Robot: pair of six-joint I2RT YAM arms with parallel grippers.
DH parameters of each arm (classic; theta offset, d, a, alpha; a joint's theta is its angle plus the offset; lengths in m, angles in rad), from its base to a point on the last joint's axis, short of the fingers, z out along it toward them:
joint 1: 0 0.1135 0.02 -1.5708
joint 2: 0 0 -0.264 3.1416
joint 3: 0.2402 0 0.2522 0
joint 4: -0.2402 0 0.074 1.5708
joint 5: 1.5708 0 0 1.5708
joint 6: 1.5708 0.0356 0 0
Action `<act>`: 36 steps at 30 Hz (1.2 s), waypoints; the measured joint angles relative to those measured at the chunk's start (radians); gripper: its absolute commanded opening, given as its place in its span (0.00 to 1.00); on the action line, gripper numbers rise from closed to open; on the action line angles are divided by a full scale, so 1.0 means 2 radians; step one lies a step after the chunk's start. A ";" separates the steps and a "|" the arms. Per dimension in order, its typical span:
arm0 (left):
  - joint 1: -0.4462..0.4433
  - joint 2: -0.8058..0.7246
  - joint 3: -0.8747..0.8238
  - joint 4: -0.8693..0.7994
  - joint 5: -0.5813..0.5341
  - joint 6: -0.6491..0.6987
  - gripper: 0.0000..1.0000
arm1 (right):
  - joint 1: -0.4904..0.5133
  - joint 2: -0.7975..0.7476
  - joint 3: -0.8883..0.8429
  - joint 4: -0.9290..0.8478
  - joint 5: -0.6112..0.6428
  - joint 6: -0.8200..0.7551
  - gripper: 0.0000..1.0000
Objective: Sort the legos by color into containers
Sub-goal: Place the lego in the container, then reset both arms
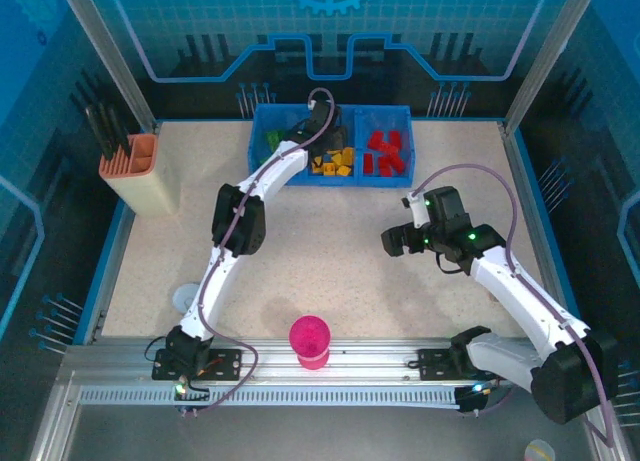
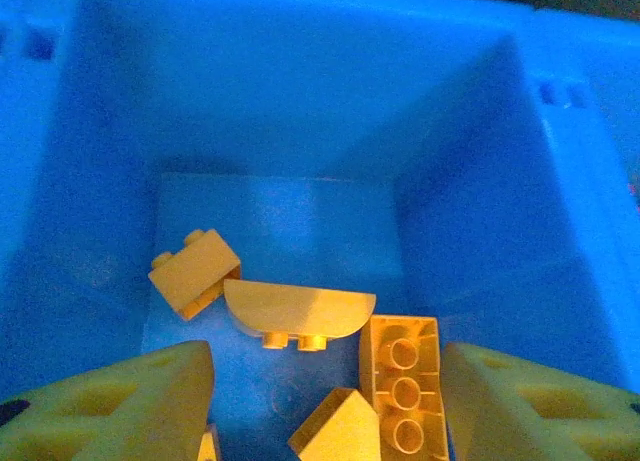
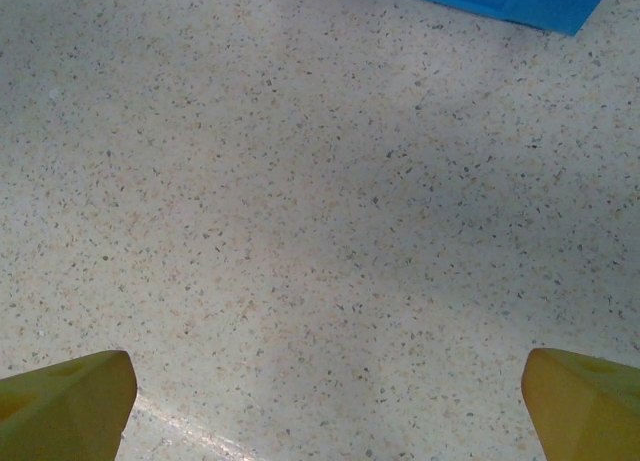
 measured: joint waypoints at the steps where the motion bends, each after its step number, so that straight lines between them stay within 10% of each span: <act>1: 0.000 -0.013 -0.010 0.004 0.002 0.007 0.64 | -0.001 0.000 0.000 0.003 0.000 0.000 1.00; 11: 0.001 -0.284 -0.185 0.088 0.011 0.096 0.68 | -0.017 0.027 -0.005 0.057 -0.004 0.000 1.00; 19: 0.049 -0.564 -0.547 0.194 -0.019 0.127 0.70 | -0.024 0.050 -0.004 0.095 -0.009 -0.004 1.00; 25: 0.140 -0.648 -0.785 0.236 -0.023 0.115 0.78 | -0.027 0.082 0.009 0.115 -0.025 -0.006 1.00; 36: 0.174 -0.683 -1.044 0.418 -0.048 0.108 0.80 | -0.027 0.107 0.033 0.132 -0.027 -0.011 1.00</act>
